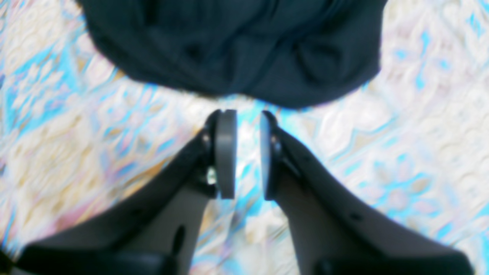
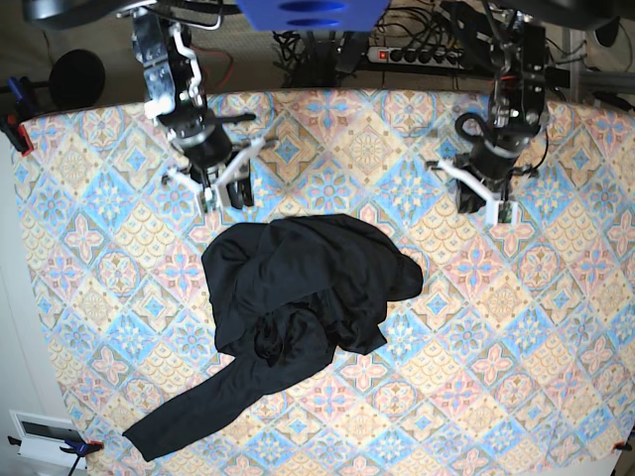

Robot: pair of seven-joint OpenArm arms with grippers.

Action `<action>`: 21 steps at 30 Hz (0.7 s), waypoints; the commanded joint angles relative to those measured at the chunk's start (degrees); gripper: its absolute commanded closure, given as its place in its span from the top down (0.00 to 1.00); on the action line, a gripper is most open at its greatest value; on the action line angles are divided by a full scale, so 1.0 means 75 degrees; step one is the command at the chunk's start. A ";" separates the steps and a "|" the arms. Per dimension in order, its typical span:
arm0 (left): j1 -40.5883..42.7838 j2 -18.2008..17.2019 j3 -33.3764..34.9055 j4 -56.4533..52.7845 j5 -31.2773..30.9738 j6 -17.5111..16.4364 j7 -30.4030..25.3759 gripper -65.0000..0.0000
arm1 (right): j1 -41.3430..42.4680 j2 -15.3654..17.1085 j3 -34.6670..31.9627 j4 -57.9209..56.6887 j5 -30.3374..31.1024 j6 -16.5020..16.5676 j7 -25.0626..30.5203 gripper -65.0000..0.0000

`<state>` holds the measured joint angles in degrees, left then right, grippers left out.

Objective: Layout the t-shirt on the table in an organized manner, then fold the t-shirt properly
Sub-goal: 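Lower the left gripper onto the black shirt and grasp its edge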

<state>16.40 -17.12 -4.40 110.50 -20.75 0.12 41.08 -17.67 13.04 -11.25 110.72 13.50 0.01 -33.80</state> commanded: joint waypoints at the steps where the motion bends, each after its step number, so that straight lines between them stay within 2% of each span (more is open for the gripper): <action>1: -0.0318 0.0039 0.0019 0.0007 0.0018 -0.0010 -0.0033 0.19 | 0.0029 0.0037 0.0017 0.0013 0.0000 0.0028 0.0105 0.19; 5: -0.1349 0.0437 0.0382 -0.0708 0.0030 -0.0010 0.0284 0.27 | 0.0053 0.0037 0.0063 -0.0093 0.0000 0.0028 0.0105 0.20; 11: -0.2545 0.1082 0.0956 -0.2408 0.0030 0.0002 0.0284 0.29 | -0.0006 0.0049 0.0063 0.0083 0.0000 0.0028 0.0105 0.20; 18: -0.3283 0.1762 0.1191 -0.3697 0.0030 0.0002 0.0284 0.30 | -0.0088 0.0073 0.0075 0.0388 0.0000 0.0028 0.0105 0.20; 21: -0.3424 0.1855 0.1332 -0.4037 -0.0040 0.0013 0.0284 0.38 | -0.0334 0.0073 0.0087 0.0388 0.0000 0.0028 0.0117 0.20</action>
<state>-8.38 -3.31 5.56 79.20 -20.56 0.43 43.99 -20.36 13.37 -10.76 112.51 13.45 -0.10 -34.11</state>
